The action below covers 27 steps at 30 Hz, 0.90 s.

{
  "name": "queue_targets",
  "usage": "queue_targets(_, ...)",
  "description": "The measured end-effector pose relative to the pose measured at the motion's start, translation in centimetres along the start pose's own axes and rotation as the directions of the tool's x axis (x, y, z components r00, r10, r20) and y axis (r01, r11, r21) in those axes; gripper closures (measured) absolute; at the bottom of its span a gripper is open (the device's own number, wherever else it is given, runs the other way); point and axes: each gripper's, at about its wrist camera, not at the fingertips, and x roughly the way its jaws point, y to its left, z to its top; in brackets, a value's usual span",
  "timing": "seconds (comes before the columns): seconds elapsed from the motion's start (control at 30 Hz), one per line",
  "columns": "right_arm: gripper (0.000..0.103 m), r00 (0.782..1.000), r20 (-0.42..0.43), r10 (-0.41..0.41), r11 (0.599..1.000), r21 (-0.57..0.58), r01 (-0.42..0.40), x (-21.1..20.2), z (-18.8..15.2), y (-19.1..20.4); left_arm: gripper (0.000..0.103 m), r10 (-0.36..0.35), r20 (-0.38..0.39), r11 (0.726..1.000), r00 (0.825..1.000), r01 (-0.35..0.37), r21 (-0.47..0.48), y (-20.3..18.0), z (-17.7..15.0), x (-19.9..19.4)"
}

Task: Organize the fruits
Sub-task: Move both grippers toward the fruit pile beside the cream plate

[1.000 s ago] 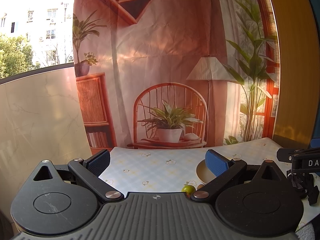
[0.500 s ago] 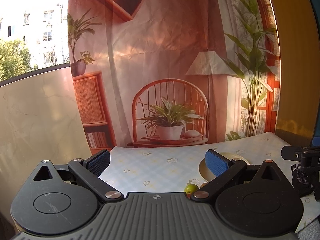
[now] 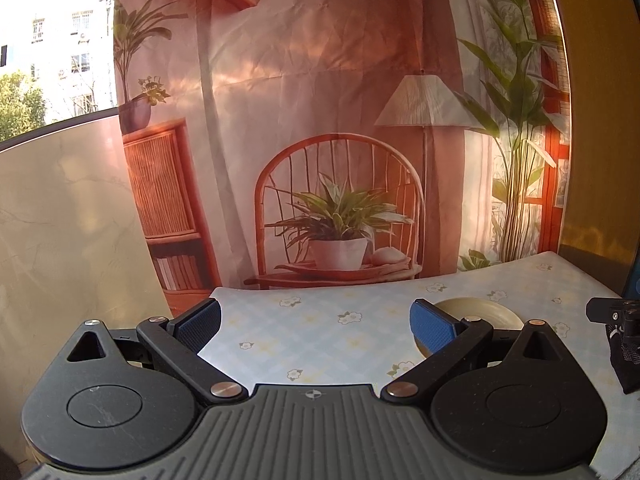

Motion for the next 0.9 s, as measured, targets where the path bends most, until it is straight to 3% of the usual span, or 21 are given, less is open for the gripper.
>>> queue_targets(0.17, 0.000, 0.998, 0.041, 0.040, 0.997, -0.069, -0.037, 1.6, -0.4, 0.9, 0.001, -0.017, -0.022, 1.000, 1.000, 0.018, 0.018, -0.1, -0.3, 2.1)
queue_targets(0.33, 0.000, 0.997, 0.078, -0.003, 0.992, -0.125, 0.013, 3.0, -0.6, 1.7, 0.002, 0.000, -0.025, 1.000, 1.000, 0.001, 0.010, -0.2, -0.8, 3.6)
queue_targets(0.47, 0.000, 0.996, 0.092, 0.011, 0.990, -0.139, 0.002, 3.9, -1.1, 1.7, 0.004, 0.036, 0.019, 0.998, 0.999, -0.037, 0.060, -0.6, -1.1, 4.4)
queue_targets(0.6, 0.000, 0.996, 0.087, 0.020, 0.993, -0.118, -0.010, 4.8, -1.5, 1.4, 0.005, 0.020, -0.009, 0.996, 1.000, -0.019, 0.093, -0.8, -0.9, 5.5)
queue_targets(0.7, 0.000, 0.994, 0.087, 0.072, 0.993, -0.096, -0.063, 5.3, -1.7, 0.8, 0.008, -0.031, -0.029, 0.998, 0.999, 0.033, 0.060, -0.4, -0.6, 6.3)
queue_targets(0.83, 0.000, 0.996, 0.068, 0.064, 0.994, -0.097, -0.057, 6.2, -2.0, 0.4, 0.009, -0.059, -0.064, 0.998, 0.996, 0.058, -0.012, 0.0, -0.7, 7.6)
queue_targets(0.9, 0.000, 0.996, 0.052, 0.069, 0.994, -0.092, -0.064, 6.7, -2.3, 0.1, 0.009, -0.089, -0.060, 0.992, 0.994, 0.084, -0.092, 0.7, -1.1, 8.2)
